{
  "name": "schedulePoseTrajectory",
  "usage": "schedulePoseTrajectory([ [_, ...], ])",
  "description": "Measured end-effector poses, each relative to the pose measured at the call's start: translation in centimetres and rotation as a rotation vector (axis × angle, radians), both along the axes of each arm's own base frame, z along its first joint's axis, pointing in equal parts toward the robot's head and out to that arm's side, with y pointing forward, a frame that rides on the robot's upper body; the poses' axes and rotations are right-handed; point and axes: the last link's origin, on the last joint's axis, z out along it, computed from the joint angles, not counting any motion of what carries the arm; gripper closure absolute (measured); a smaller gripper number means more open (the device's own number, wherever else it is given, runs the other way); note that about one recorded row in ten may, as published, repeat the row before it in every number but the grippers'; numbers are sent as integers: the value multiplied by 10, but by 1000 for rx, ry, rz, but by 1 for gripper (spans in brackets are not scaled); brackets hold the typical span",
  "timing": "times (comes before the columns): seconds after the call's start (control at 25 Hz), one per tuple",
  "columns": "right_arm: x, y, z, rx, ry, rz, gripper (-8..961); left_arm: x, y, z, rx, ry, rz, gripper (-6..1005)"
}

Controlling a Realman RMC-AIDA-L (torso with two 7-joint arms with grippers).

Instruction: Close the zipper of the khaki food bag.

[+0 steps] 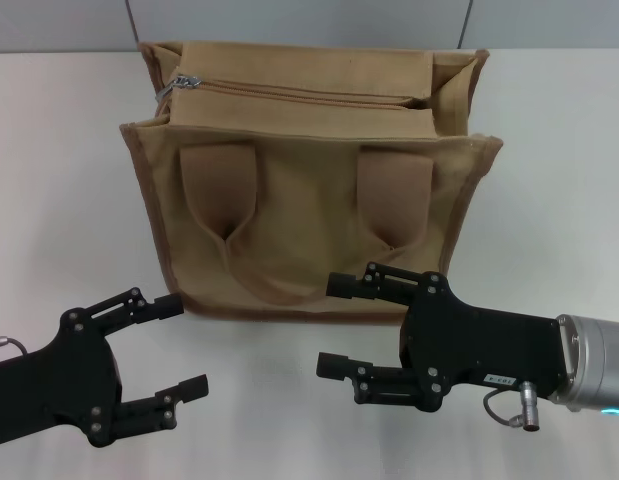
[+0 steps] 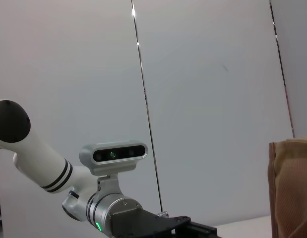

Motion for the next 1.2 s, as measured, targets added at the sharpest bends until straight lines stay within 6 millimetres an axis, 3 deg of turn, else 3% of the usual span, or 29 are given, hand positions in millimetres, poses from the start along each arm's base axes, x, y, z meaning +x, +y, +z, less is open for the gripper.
schedulePoseTrajectory([
  [0.52,4,-3,0,-1,4,-27,205,-2,-1,4,60,-36,28,194],
  [0.8,5,-3,-1,-5,10,-46,205,-16,4,31,467,-235,220,195],
  [0.84,5,-3,-1,-2,15,-53,204,-17,7,33,565,-263,248,195],
  [0.96,5,-2,-1,4,23,-66,204,-15,18,32,613,-290,277,196],
  [1.2,6,-3,0,5,25,-72,204,6,47,24,565,-300,204,217],
])
